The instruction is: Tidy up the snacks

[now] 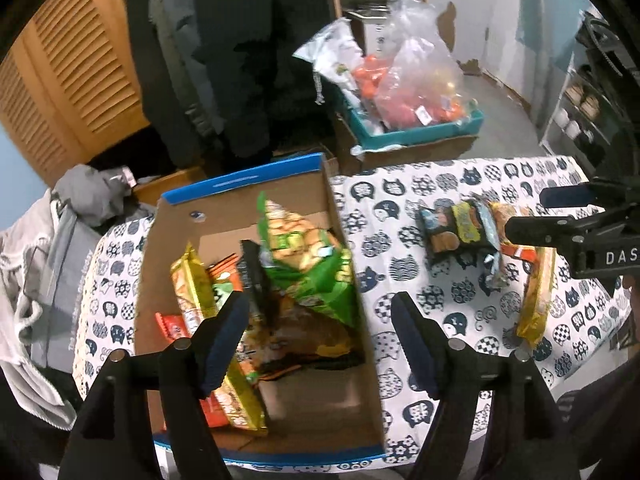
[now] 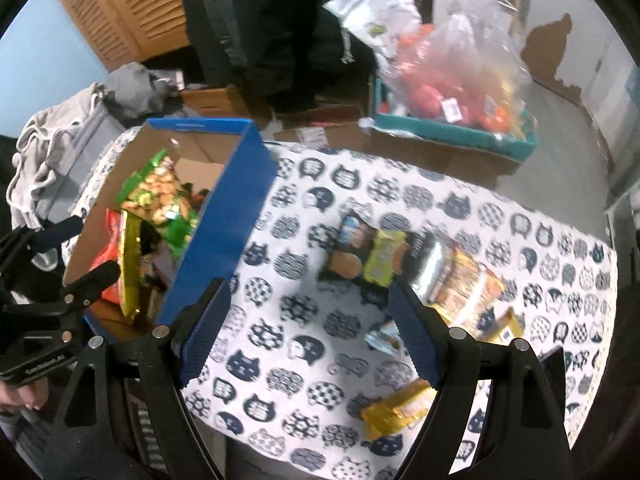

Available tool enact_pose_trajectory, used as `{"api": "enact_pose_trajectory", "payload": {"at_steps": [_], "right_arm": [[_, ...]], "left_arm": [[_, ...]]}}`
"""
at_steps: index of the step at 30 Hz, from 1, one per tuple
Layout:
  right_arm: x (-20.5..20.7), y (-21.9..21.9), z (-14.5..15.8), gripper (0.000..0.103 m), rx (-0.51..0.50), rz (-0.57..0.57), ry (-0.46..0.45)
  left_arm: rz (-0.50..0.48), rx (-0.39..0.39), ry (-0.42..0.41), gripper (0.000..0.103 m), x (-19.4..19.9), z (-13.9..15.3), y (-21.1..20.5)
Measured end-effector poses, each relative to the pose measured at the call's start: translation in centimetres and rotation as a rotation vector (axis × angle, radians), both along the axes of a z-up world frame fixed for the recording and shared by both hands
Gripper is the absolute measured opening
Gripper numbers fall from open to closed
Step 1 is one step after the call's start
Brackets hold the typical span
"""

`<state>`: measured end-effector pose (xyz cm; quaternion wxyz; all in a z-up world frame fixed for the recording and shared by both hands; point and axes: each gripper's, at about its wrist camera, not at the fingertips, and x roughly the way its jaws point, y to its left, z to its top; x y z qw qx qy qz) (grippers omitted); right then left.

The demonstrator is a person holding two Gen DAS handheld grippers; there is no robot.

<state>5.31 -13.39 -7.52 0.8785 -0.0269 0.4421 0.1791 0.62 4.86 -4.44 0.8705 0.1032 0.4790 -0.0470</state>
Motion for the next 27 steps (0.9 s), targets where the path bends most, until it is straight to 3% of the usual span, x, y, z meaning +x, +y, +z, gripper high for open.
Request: {"api": "enact_pose_trajectory", "payload": {"at_steps": [15,27], "right_arm": [[-0.5,-7.2,-3.8,0.082,0.018,-0.131,0.082],[-0.6,-11.3,-10.7,0.082,-0.03,-0.299,0.227]], "left_arm": [[-0.093,0.026,0.074,0.076,-0.3,-2.4,-6.3],[-0.125,0.04,0.165,0.076,-0.4,-6.7,-8.9]]}}
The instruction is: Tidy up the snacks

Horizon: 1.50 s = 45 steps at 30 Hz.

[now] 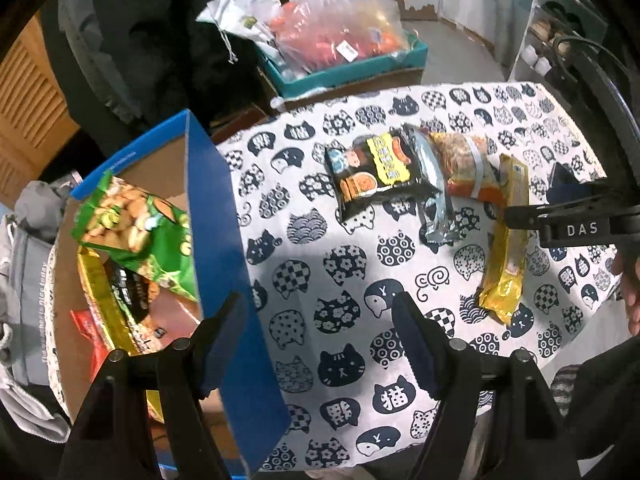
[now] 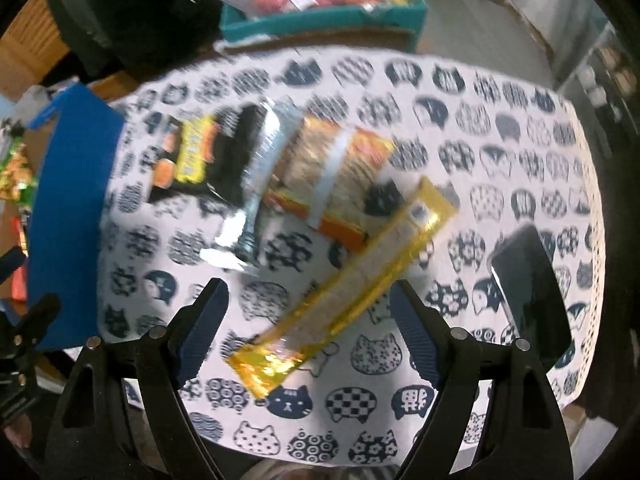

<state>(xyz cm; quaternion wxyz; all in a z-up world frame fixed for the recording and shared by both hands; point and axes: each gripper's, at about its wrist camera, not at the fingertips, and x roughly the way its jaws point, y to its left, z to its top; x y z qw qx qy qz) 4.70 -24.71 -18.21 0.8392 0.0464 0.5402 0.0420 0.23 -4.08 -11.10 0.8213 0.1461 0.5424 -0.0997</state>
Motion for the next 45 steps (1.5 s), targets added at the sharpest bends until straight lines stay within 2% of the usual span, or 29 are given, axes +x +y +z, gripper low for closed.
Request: {"api": "enact_pose_trajectory", "payload": {"at_steps": [9,14,15,16,18,22,25,28,32,36,39,41,45], "right_arm": [[0.8,-0.8,-3.9,0.082,-0.038,-0.075,0.064],[1.2,-1.9,-5.3,0.081,-0.021,-0.072,0.085],[1.2,-2.0,-5.5,0.078,-0.015,-0.066,0.086],[1.2,-2.2,-5.6,0.068,-0.011,-0.056,0.089],[1.3,-2.4,-5.7,0.055,-0.037,-0.041,0.093],[1.0,-3.2,-5.5,0.038,-0.134,-0.002,0.064],[1.2,-4.3,-5.1,0.03,-0.2,0.012,0.044],[2.0,-5.7,-4.7,0.029,-0.229,0.019,0.027],[2.8,-7.7,-4.7,0.029,-0.148,-0.002,0.023],[3.8,-8.9,-5.0,0.039,-0.108,-0.01,0.01],[4.4,-8.2,-5.1,0.039,-0.12,0.002,-0.004],[5.0,-7.1,-5.3,0.03,-0.152,0.013,-0.01],[5.7,-7.0,-4.7,0.027,-0.154,0.012,-0.04]], "left_arm": [[-0.003,0.015,0.041,0.076,0.4,-1.7,-0.5],[0.0,0.015,0.051,0.076,0.6,-1.9,-0.6],[-0.001,0.016,0.053,0.076,0.7,-2.0,-0.7],[-0.002,0.022,0.053,0.076,0.7,-2.1,-0.8],[-0.004,0.025,0.054,0.076,0.7,-2.1,-1.0],[-0.011,0.03,0.057,0.076,0.8,-2.3,-1.4],[-0.012,0.029,0.061,0.076,0.9,-2.3,-1.7],[-0.011,0.026,0.067,0.076,1.0,-2.4,-1.9],[-0.004,0.017,0.081,0.076,1.4,-2.7,-2.1],[0.026,-0.023,0.12,0.076,2.2,-3.0,-2.1],[0.059,-0.052,0.142,0.081,2.9,-3.4,-2.1],[0.08,-0.065,0.152,0.081,3.5,-3.6,-2.1],[0.12,-0.085,0.168,0.081,5.3,-4.2,-2.3]]}}
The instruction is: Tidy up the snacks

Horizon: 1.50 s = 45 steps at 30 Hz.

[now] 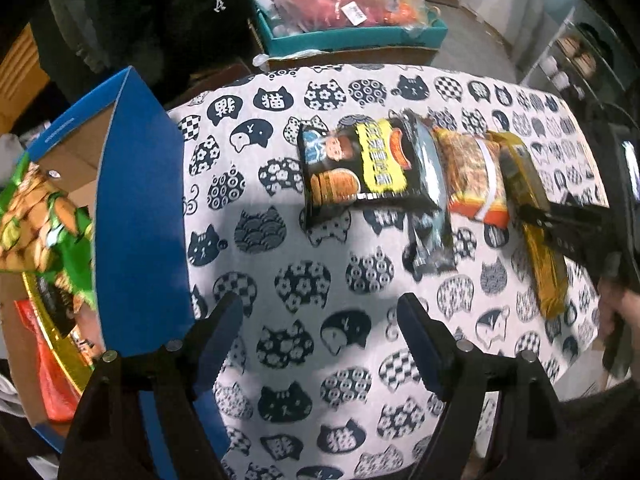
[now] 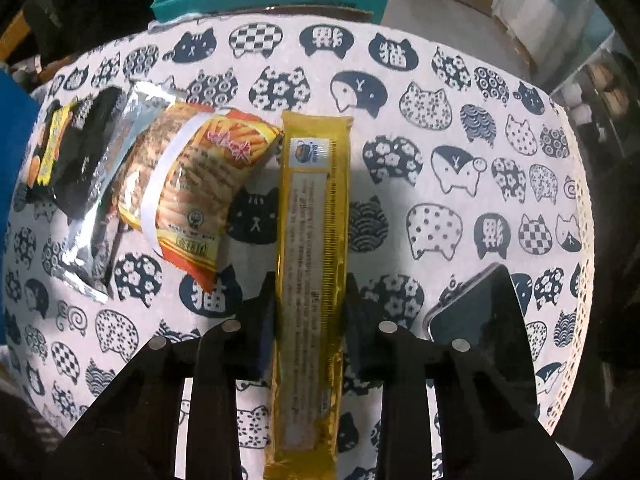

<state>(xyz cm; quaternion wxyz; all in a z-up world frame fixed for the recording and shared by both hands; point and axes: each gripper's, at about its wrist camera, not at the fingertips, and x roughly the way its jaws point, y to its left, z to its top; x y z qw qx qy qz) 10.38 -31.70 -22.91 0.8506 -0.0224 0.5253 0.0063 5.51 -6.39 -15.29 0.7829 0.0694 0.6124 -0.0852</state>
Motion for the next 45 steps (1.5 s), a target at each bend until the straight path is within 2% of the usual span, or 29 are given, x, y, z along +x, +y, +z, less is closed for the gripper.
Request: {"api": "enact_pose_trajectory", "payload": {"at_steps": [9,15,20,24,26,33,36,37,41,45], "right_arm": [[1.1,-1.2,4.1,0.027,-0.026,0.004,-0.09],[1.6,-1.5,6.0,0.027,0.046,0.025,-0.111],[1.3,-1.2,7.1,0.027,0.024,0.066,-0.14],[0.7,0.4,6.1,0.027,0.02,0.087,-0.154],[1.0,0.4,6.1,0.027,0.021,0.094,-0.158],[-0.3,1.3,5.8,0.027,0.027,0.123,-0.163],[-0.1,1.0,5.6,0.027,0.033,0.12,-0.156],[0.0,0.9,5.5,0.027,0.035,0.118,-0.151],[0.2,0.7,5.2,0.027,0.035,0.114,-0.143],[0.2,1.0,5.3,0.027,0.034,0.121,-0.143]], "left_arm": [[0.067,-0.016,0.017,0.082,4.1,-1.2,-1.1],[0.136,-0.098,0.044,0.085,6.3,-1.8,-1.8],[0.15,-0.101,0.057,0.085,7.5,-2.6,-2.9],[0.175,-0.128,0.099,0.085,8.6,-3.8,-3.6],[0.18,-0.111,0.108,0.087,9.1,-4.4,-4.1],[0.167,-0.05,0.107,0.099,9.9,-6.0,-5.3],[0.167,-0.07,0.096,0.1,10.0,-6.1,-5.0],[0.169,-0.075,0.093,0.099,10.1,-6.1,-5.0],[0.144,-0.088,0.06,0.08,9.6,-5.6,-4.7],[0.094,-0.09,0.044,0.071,9.1,-5.0,-5.0]]}}
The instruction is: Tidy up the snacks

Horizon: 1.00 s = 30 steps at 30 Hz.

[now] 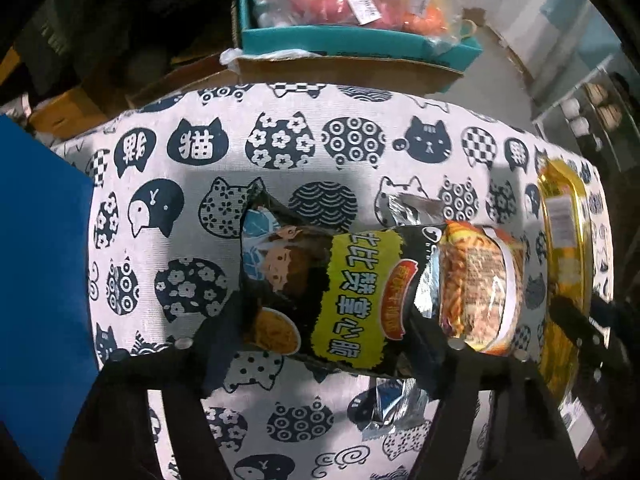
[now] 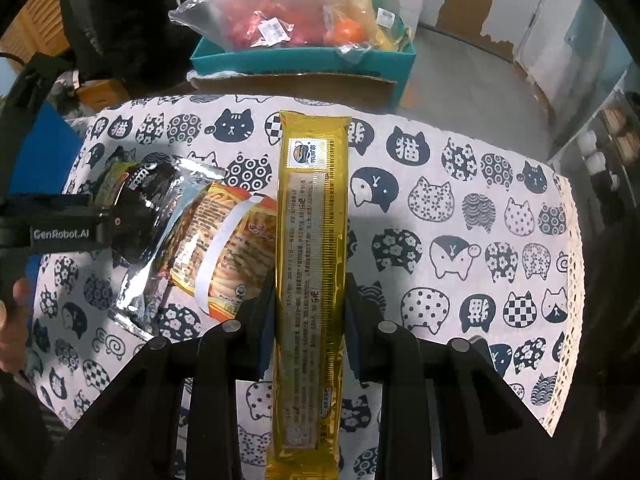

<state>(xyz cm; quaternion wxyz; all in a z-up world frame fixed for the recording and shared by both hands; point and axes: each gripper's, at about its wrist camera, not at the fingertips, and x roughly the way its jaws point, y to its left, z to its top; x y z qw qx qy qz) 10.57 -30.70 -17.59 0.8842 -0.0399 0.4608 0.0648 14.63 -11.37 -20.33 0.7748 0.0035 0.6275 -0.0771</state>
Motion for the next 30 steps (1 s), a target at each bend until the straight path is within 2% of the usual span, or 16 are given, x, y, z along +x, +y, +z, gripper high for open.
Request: {"api": "enact_pose_trajectory", "payload": {"at_steps": [2,15,30], "right_arm": [[0.0,0.3,0.2,0.027,-0.003,0.005,-0.004],[-0.9,2.3,2.7,0.027,-0.01,0.034,-0.046],[-3.4,7.3,6.6,0.027,0.006,0.111,-0.1]], "left_arm": [[-0.026,0.013,-0.015,0.067,-0.6,0.6,-0.2],[-0.049,0.045,-0.082,0.066,-4.1,4.3,1.9],[-0.133,0.106,-0.245,0.066,-8.9,11.2,4.8]]}}
